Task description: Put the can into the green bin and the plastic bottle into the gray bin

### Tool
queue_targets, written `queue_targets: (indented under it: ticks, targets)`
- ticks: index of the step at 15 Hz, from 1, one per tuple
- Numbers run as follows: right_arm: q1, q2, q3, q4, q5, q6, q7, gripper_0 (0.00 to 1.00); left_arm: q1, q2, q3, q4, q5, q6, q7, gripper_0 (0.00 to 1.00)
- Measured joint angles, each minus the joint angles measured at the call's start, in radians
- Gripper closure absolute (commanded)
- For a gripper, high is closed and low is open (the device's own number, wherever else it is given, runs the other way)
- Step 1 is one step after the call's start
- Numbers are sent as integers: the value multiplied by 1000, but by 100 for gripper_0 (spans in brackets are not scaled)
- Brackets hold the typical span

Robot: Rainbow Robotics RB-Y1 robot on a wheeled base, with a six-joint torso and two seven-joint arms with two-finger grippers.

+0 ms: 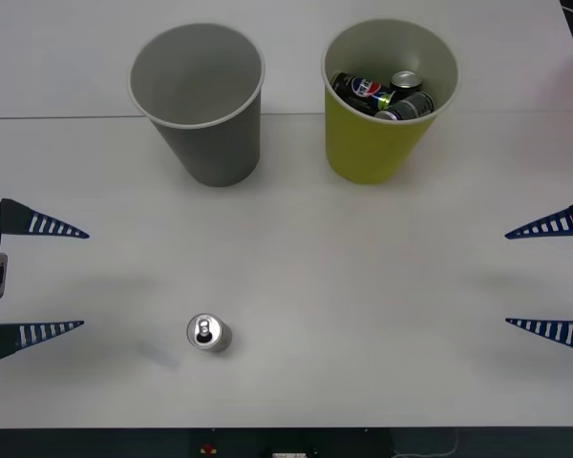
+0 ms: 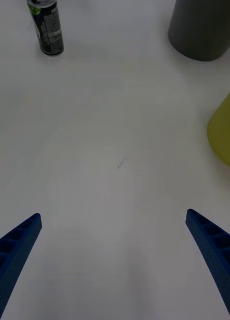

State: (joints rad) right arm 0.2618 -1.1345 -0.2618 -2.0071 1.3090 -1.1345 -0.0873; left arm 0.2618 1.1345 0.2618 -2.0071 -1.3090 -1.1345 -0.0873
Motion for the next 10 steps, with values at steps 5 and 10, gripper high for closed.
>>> queue_targets:
  ticks: [5,10]
  targets:
    - [0,0,0,0,0,0,0,0,-4,-25,13,3,10,3,-3,0]
    - [0,0,0,0,0,0,0,0,3,-25,35,11,18,-8,-13,0]
